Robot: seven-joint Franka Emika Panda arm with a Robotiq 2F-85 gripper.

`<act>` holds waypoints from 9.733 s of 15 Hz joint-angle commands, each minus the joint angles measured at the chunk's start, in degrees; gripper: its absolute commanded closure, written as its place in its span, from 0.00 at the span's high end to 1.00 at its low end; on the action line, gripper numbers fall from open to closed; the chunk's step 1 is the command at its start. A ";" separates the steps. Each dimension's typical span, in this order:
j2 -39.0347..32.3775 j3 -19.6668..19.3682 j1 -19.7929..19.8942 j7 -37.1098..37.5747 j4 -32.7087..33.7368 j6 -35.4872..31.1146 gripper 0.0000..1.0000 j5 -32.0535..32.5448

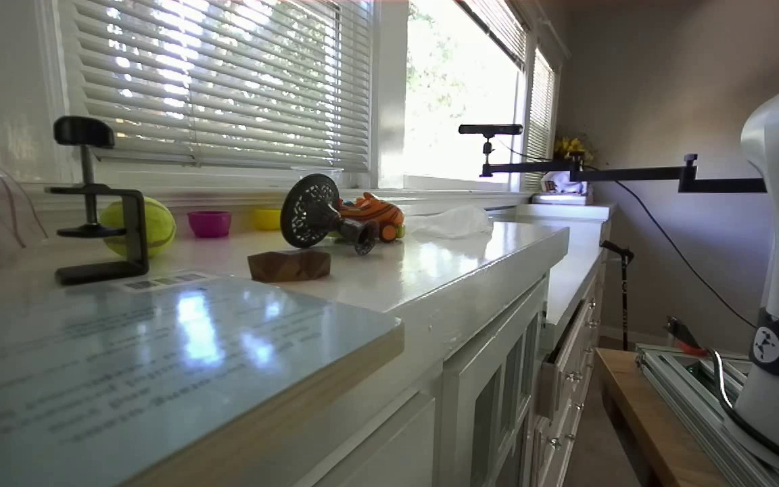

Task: Pull up the blinds

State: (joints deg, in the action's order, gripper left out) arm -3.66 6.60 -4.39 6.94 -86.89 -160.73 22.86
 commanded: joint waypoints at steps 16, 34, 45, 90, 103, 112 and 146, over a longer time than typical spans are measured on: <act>-3.01 -7.59 -3.40 31.70 13.89 4.17 1.00 29.94; -2.97 -6.60 -3.82 54.65 11.98 3.76 1.00 35.15; -1.03 -5.81 -4.51 52.41 12.27 5.50 1.00 34.65; -8.03 -7.91 -0.57 41.92 15.81 3.76 0.75 23.34; -7.86 -6.03 -1.64 40.74 17.40 4.73 0.00 23.16; -7.58 -5.44 -1.93 41.72 17.57 5.15 0.70 23.88; 1.77 -5.84 -3.60 47.66 11.74 15.38 1.00 33.93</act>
State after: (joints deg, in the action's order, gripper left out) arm -4.05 1.39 -8.41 52.04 -72.08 -145.76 55.26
